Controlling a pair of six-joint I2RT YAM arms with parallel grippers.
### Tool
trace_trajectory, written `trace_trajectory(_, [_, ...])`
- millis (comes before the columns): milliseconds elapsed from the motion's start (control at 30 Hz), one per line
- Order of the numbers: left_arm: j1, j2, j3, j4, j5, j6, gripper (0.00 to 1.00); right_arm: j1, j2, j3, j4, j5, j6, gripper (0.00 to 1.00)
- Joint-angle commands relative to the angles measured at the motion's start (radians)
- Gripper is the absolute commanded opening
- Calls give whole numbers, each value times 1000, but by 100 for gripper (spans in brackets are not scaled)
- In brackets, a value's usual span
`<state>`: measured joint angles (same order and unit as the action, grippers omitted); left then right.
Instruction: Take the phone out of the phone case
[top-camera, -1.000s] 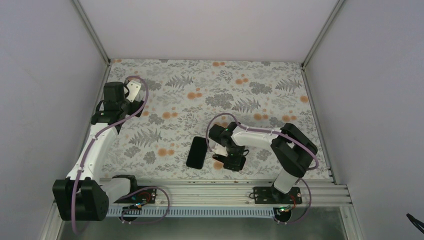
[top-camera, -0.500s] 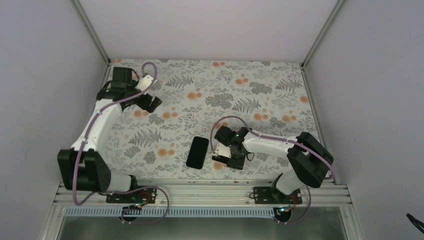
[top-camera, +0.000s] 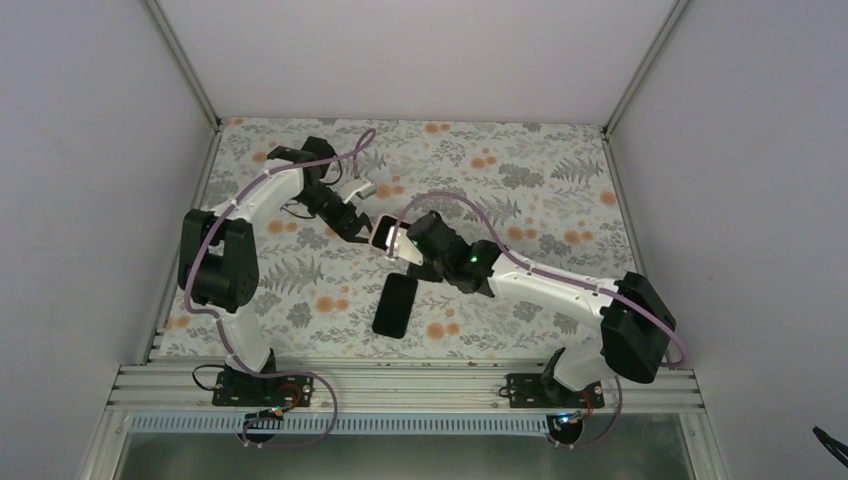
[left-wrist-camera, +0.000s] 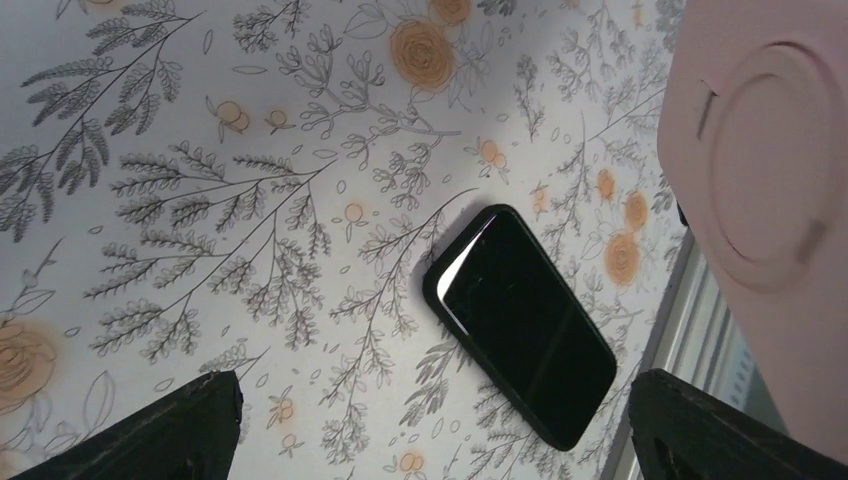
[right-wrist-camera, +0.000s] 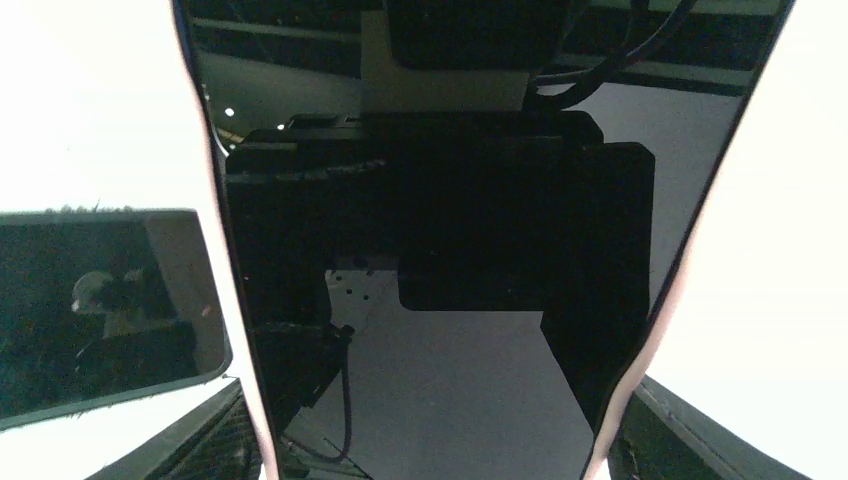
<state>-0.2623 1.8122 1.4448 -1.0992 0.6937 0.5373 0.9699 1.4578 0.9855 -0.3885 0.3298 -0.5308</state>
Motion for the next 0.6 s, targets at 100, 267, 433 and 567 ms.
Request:
trace_trajectory(100, [-10,37,85,-94,179,1,94,28,77,140,134,85,-44,38])
trace_trajectory(267, [-7,18,58,-90,122,4,92,28,75,150,164,85,-40,38])
trace_trajectory(433, [104,0,34,-49,-11,-32,95,29,18,106,135,61,-35,38])
trace_trajectory(567, [221,16,99,-79,-2,1,97,28,-13,67,137,47,-40,38])
